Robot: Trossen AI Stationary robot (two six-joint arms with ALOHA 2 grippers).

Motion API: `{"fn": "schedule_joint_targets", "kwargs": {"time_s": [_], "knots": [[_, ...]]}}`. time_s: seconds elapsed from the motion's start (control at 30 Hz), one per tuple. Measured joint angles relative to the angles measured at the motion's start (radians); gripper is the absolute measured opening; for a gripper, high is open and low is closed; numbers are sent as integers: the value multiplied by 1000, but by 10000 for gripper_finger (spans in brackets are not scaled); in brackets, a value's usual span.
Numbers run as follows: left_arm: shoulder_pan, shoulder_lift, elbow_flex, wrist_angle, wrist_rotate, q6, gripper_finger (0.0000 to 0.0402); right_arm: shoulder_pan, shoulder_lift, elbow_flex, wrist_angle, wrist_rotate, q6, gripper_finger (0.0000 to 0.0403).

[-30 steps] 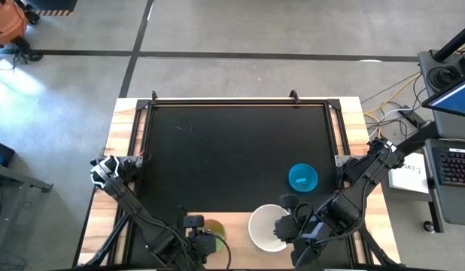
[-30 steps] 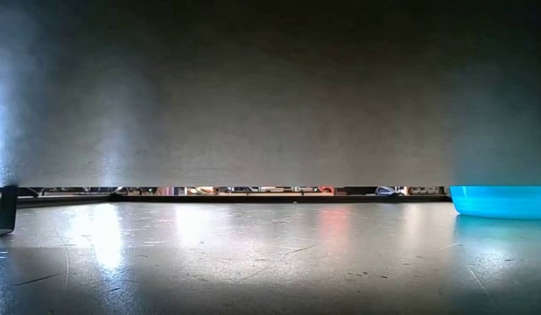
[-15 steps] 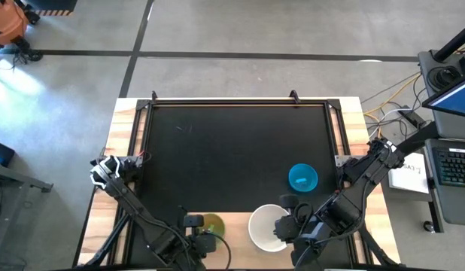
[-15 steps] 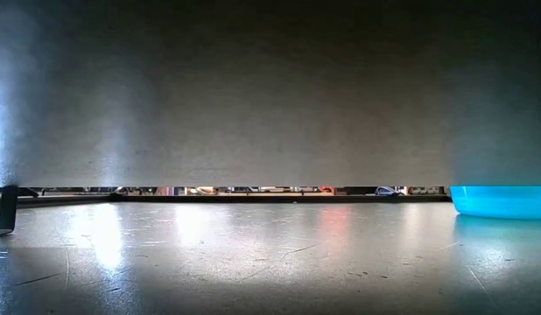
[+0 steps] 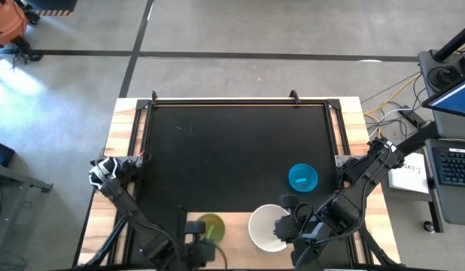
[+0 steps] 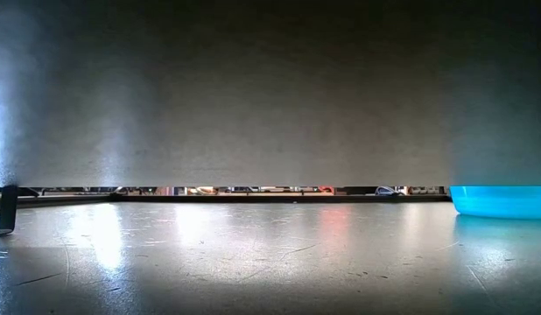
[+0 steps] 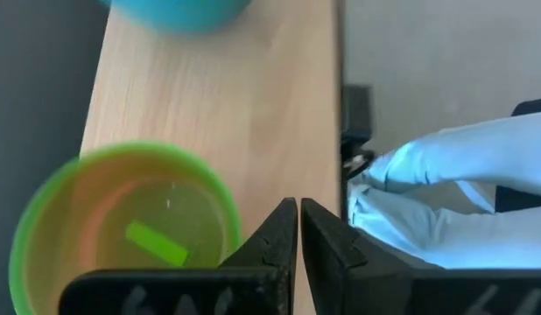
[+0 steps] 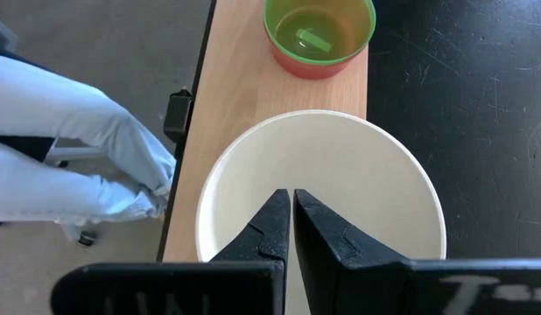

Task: Place and stack bowls onto a shelf
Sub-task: Stack the light blue bowl on top of the light green bowl on the shelf

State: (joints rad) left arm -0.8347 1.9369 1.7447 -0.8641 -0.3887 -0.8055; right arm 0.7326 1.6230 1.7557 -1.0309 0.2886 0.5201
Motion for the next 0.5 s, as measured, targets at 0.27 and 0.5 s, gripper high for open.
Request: {"fn": "schedule_joint_targets", "kwargs": {"time_s": [0.27,0.5], "knots": [[-20,0,131,-112,-139,181,0,0,0,0,0,0,0,9],[26,-3,238,-394,-228,150,0,0,0,0,0,0,0,9]]}}
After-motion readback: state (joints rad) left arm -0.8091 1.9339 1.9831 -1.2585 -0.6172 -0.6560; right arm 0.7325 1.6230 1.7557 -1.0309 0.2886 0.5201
